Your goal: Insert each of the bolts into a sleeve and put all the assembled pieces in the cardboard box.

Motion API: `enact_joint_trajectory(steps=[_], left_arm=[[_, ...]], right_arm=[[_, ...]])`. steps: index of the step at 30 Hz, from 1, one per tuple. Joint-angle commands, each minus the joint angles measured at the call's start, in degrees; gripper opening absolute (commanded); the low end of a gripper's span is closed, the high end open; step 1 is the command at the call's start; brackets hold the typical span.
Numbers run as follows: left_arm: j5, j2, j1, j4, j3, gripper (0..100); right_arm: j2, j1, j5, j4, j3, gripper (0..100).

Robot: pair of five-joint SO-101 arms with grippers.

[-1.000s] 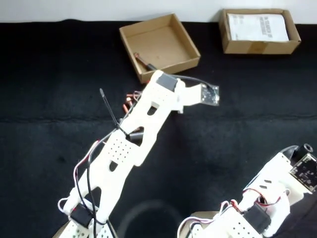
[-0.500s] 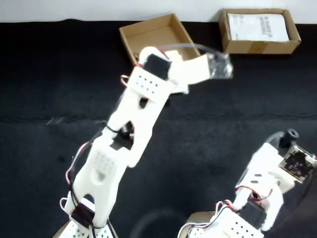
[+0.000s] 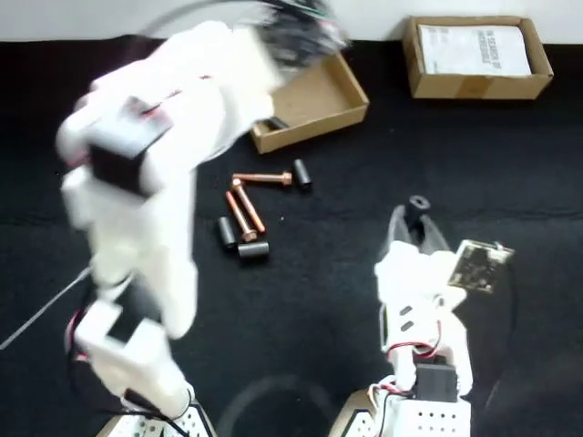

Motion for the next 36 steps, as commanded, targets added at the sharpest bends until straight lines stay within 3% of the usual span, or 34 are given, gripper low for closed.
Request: enact_joint_trajectory(steps=[1, 6, 9, 12, 16, 21, 27, 31, 36], left_arm=[[13.2, -11.7, -3.0, 0.2, -0.7, 1], [23.9, -23.5, -5.8, 0.3, 6.5, 1], [29.5, -33.2, -5.3, 0.4, 19.7, 1], [33.1, -43.2, -4.4, 0.2, 35.4, 1], [36.0, -53.8, 0.6, -0.8, 54.4, 1], [39.8, -62.6, 2.8, -14.9, 76.6, 1], [40.2, -65.5, 2.9, -40.3, 99.3, 1], [40.2, -64.2, 5.8, -56.2, 108.9, 1], [40.2, -56.5, 11.2, -62.6, 109.0, 1]], right_arm=[[-1.2, -6.0, -0.4, -1.0, -3.2, 0.8], [-1.2, -13.7, -0.4, 2.1, -4.4, 0.7], [-1.1, -20.2, -0.1, 6.5, -6.3, 0.7], [-1.2, -25.5, 5.7, 7.3, -6.5, 0.7], [-1.2, -27.6, 10.5, 7.1, -6.6, 0.7], [-1.2, -27.5, 13.3, 1.4, -6.6, 0.7], [-1.2, -27.5, 14.2, -7.0, -6.6, 0.7], [-1.2, -27.5, 14.1, -7.3, -6.6, 0.7], [-1.2, -27.5, 13.9, -7.3, -6.5, 0.7]])
